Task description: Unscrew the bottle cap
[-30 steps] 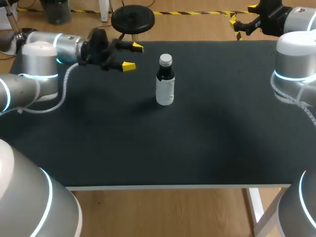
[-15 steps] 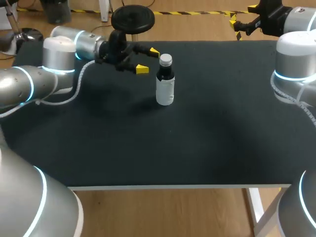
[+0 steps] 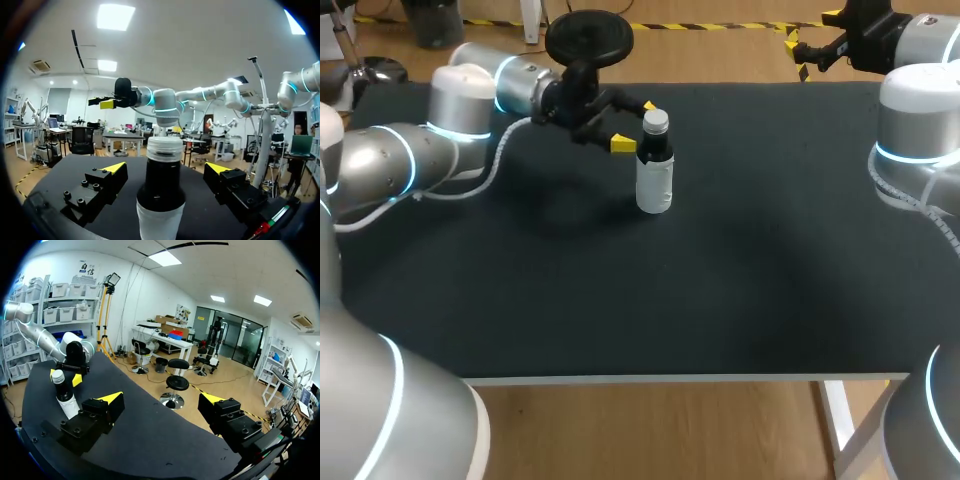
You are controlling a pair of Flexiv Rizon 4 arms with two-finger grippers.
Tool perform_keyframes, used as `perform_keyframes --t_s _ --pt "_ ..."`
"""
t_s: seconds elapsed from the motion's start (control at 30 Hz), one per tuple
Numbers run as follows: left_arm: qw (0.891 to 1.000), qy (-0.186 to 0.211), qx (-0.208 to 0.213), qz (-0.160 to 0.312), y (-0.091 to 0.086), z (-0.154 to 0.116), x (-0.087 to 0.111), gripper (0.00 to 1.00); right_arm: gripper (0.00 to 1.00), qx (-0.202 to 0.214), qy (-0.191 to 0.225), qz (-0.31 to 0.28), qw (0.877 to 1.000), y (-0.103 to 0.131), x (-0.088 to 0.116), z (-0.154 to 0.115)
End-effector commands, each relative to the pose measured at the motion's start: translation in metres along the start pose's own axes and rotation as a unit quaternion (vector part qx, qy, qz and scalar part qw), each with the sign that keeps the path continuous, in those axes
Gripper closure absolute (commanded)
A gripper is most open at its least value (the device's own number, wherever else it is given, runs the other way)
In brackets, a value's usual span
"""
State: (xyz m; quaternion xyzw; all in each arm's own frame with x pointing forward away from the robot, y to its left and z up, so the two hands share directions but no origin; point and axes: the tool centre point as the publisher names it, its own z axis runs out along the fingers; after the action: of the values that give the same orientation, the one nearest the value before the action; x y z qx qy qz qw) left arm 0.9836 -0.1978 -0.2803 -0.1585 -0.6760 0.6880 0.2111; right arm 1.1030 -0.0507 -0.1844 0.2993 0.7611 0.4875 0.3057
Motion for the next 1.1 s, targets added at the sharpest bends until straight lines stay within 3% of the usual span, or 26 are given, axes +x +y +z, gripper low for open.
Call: perform_keyframes --t_s 0.03,0.17,0.93,0.97,1.0,1.03,1.07,1.1 --pt "0.999 0.039 0.001 -0.002 0.004 0.006 -0.004 0.00 0.00 0.000 0.000 0.000 1.000 0.000 0.000 0.000" --pt "0.999 0.039 -0.004 -0.008 0.011 0.015 -0.002 0.00 0.00 0.000 0.000 0.000 1.000 0.000 0.000 0.000" --pt "0.999 0.035 -0.012 0.010 0.005 0.023 -0.002 0.00 0.00 0.000 0.000 0.000 1.000 0.000 0.000 0.000" --pt "0.999 0.035 -0.012 0.010 0.005 0.023 -0.002 0.16 0.00 0.000 0.000 0.000 1.000 0.000 0.000 0.000" --pt "0.999 0.034 -0.011 0.011 0.005 0.022 -0.002 0.52 0.00 0.000 0.000 0.000 1.000 0.000 0.000 0.000" --pt "0.999 0.034 -0.011 0.011 0.005 0.022 -0.002 0.58 0.00 0.000 0.000 0.000 1.000 0.000 0.000 0.000" --pt "0.999 0.033 -0.012 0.012 0.005 0.022 -0.002 0.74 0.00 0.000 0.000 0.000 1.000 0.000 0.000 0.000" --pt "0.999 0.032 -0.012 0.012 0.005 0.022 -0.002 0.77 0.00 0.000 0.000 0.000 1.000 0.000 0.000 0.000"
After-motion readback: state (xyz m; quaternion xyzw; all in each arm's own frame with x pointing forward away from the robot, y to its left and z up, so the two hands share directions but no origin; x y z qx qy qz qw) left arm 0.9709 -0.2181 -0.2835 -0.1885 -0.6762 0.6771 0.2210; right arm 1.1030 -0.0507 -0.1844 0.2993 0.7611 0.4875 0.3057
